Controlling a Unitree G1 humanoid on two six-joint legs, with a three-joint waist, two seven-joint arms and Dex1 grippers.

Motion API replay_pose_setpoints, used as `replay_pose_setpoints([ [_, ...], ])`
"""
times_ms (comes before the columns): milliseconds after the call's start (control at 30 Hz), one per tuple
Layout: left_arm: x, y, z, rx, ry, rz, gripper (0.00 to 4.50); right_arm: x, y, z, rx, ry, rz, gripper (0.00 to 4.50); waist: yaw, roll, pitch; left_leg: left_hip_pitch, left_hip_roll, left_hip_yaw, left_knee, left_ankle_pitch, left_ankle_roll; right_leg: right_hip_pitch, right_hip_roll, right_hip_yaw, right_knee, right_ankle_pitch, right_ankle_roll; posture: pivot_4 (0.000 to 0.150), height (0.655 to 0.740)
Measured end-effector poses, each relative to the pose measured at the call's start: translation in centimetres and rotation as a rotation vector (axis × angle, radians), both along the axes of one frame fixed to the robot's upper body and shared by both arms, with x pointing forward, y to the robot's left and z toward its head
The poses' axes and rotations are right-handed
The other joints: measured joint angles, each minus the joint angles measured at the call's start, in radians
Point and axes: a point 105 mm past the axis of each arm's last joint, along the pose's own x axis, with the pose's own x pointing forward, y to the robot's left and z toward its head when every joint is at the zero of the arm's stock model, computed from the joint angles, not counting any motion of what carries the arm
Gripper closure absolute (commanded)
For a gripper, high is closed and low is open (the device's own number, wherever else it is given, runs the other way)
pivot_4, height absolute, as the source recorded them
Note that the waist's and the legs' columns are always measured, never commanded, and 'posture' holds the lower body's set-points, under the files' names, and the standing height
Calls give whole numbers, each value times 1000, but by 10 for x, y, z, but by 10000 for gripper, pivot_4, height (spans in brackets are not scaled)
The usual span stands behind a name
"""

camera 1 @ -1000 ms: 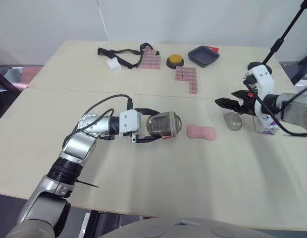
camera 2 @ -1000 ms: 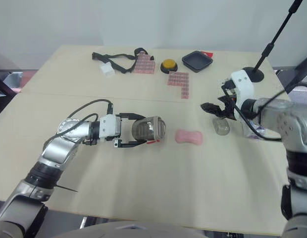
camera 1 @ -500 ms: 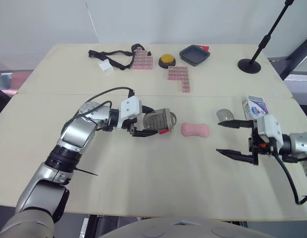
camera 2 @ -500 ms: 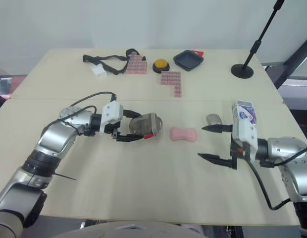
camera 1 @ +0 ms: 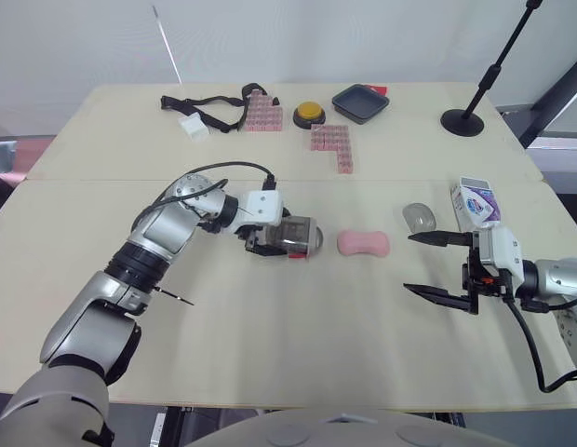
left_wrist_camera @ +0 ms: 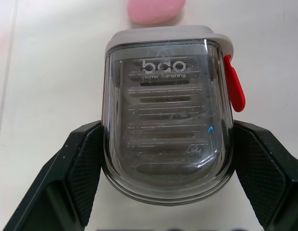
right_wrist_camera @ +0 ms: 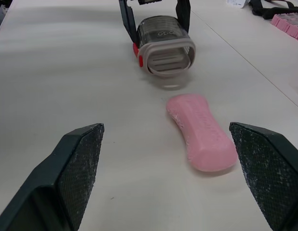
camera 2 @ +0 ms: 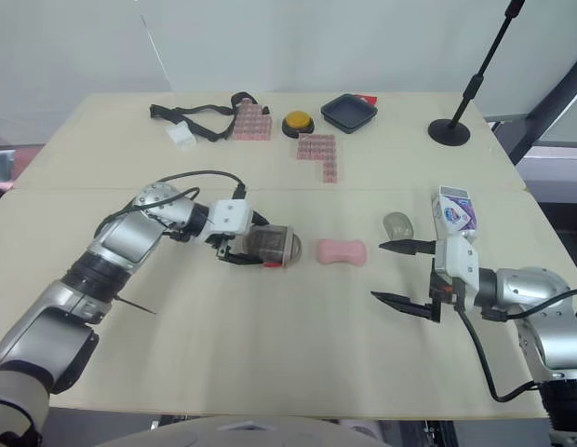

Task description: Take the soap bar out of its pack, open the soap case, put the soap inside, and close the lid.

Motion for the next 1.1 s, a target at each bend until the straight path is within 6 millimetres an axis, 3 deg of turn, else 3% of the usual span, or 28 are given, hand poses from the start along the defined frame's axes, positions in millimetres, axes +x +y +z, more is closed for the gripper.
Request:
replay_pose_setpoints([
  [233, 1, 1, -2, 27, 24, 12, 10364, -4, -2, -6, 0, 17, -12, 150, 0, 0, 0, 0, 0, 0, 0, 0, 0, 0, 0, -1, 0, 0, 0, 1500, 7400],
  [600, 2, 0, 16, 89, 32, 12, 10364, -1, -4, -8, 2, 20, -27, 150, -3, 0, 0, 0, 0, 0, -1, 0, 0, 1, 0, -1, -1, 0, 0, 1500, 7400],
  [1100, -1, 27, 13, 213, 44, 30, 10364, 0, -4, -9, 7, 24, -33, 150, -5, 0, 0, 1, 0, 0, -1, 0, 0, 1, -1, -1, -2, 0, 0, 1500, 7400],
])
